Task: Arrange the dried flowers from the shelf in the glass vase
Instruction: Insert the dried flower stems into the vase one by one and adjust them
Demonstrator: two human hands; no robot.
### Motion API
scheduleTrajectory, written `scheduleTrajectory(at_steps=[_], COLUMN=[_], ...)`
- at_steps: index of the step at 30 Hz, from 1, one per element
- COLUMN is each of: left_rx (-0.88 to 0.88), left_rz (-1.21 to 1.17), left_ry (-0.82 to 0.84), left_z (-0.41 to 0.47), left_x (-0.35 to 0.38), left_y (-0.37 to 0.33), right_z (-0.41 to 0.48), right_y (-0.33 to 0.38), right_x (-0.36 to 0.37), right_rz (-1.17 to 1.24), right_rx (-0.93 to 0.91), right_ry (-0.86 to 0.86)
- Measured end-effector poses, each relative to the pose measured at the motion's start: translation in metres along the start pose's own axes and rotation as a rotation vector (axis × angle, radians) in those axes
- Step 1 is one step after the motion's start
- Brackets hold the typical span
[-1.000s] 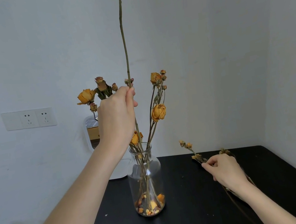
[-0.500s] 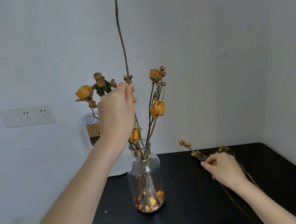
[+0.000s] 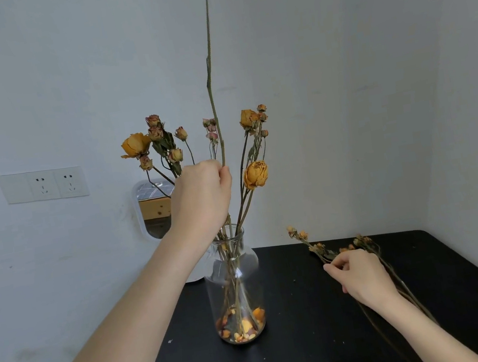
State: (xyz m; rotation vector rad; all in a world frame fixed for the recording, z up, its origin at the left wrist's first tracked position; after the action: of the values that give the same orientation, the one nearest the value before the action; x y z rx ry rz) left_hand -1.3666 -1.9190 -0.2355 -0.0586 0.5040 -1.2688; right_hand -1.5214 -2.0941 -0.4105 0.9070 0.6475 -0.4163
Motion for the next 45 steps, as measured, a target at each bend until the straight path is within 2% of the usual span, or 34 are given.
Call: scheduleTrajectory(at_steps=[3,9,11,14,15,21,28,31,35,38,39,41,43,45], left_rx=[-0.058,-0.21,-0.255,-0.318,-0.328,-0.302,-0.353,-0.327,-0.22,-0.114,-0.138,-0.301,-0.473,-0.52], left_rz=[0.025,-0.285,-0.29,-0.216,-0.205,-0.354,-0.362,-0.357,-0.47,-0.267,-0.179,-0.088,-0.08,-0.104], left_ry=[0.082,-0.104,-0.047,0.172,0.198,-0.071,0.008,-0.032,-0.053,-0.034,-0.03,0.037,0.163,0.254], left_z=[-0.002,0.003,0.003,-0.003,-0.005,-0.008,-0.006,-0.019,-0.068,-0.109,-0.118,-0.127,-0.128,-0.124], left_x=[0.007,0.001,0.004,0.017,0.019,0.006,0.008,0.002,-0.011,-0.007,0.0,0.02,0.046,0.069], left_y=[0.005,0.006,0.011,0.017,0.018,0.017,0.02,0.019,0.036,0.061,0.071,0.089,0.101,0.102], right_z=[0.0,-0.002,-0.001,-0.001,-0.001,-0.001,-0.002,-0.002,-0.002,0.0,0.001,0.004,0.007,0.01], right_y=[0.0,0.0,0.001,0.003,0.004,0.006,0.009,0.012,0.015,0.015,0.017,0.021,0.028,0.034], right_x=[0.002,0.005,0.005,0.006,0.006,0.007,0.01,0.01,0.01,0.011,0.011,0.013,0.015,0.016], right_rz=[0.0,-0.001,0.004,0.014,0.016,0.013,0.032,0.056,0.08,0.158,0.202,0.297,0.366,0.416], right_rx=[0.009,0.014,0.016,0.007,0.005,-0.006,-0.007,-0.011,-0.003,0.021,0.036,0.071,0.097,0.112], right_ry=[0.005,0.007,0.007,0.008,0.007,-0.005,0.001,0.002,0.004,-0.012,-0.016,-0.014,-0.014,-0.022])
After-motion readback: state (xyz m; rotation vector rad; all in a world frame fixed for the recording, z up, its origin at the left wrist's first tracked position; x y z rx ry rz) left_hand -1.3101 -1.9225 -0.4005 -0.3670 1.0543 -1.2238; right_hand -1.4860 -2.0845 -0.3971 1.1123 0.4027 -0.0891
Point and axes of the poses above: each hand's wrist, its own z-axis towards the middle knuckle, its own x-axis out of the palm, y = z × x, the point moved 4 cm from there along z, towards the middle knuckle, and after that the axes turned 15 degrees about -y, right-handed, at the moved point
